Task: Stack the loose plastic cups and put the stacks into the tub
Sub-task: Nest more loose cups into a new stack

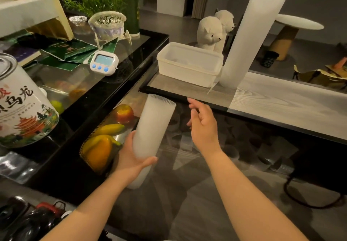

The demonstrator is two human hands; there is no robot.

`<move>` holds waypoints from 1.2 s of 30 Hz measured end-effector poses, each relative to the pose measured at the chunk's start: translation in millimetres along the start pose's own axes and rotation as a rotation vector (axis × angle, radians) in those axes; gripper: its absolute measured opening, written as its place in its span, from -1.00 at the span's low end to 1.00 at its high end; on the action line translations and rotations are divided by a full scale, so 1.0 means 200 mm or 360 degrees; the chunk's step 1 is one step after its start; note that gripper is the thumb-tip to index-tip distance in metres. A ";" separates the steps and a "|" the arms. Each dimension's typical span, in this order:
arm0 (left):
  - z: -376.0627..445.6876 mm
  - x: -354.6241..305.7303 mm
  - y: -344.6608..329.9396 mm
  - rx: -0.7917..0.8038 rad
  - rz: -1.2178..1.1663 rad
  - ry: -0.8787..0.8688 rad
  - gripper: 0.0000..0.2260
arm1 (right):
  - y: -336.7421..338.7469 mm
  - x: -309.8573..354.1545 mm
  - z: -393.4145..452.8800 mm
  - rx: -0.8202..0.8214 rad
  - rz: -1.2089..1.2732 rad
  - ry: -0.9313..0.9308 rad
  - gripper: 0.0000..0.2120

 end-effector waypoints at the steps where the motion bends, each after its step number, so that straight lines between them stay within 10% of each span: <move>1: 0.01 0.01 0.02 -0.0026 -0.0040 0.0011 -0.10 | -0.05 -0.08 0.00 -0.0029 -0.0129 -0.0083 -0.71; 8: 0.03 0.18 0.09 -0.0054 0.0001 0.0200 0.02 | -0.84 -0.46 -0.24 0.1363 -0.0845 -0.0167 -0.60; 16: 0.02 0.19 0.17 -0.0112 -0.0102 0.0259 -0.06 | -1.17 -0.51 -0.32 0.1789 -0.1219 0.0309 -0.66; 28: 0.02 0.20 0.16 -0.0067 -0.0040 0.0325 0.03 | -1.04 -0.50 -0.21 0.1238 -0.1416 0.0429 -0.55; 36: 0.06 0.24 0.06 0.0077 0.0054 0.0303 -0.03 | -0.47 -0.60 -0.17 0.0614 -0.0906 -0.0434 -0.82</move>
Point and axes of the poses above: each hand's wrist, its own z-axis towards the middle knuckle, its own y-axis out of the back of the hand, x = y × z, the point moved 8 cm from there along z, towards the middle knuckle, and after that the axes turned 6 degrees about -z, right-handed, at the moved point
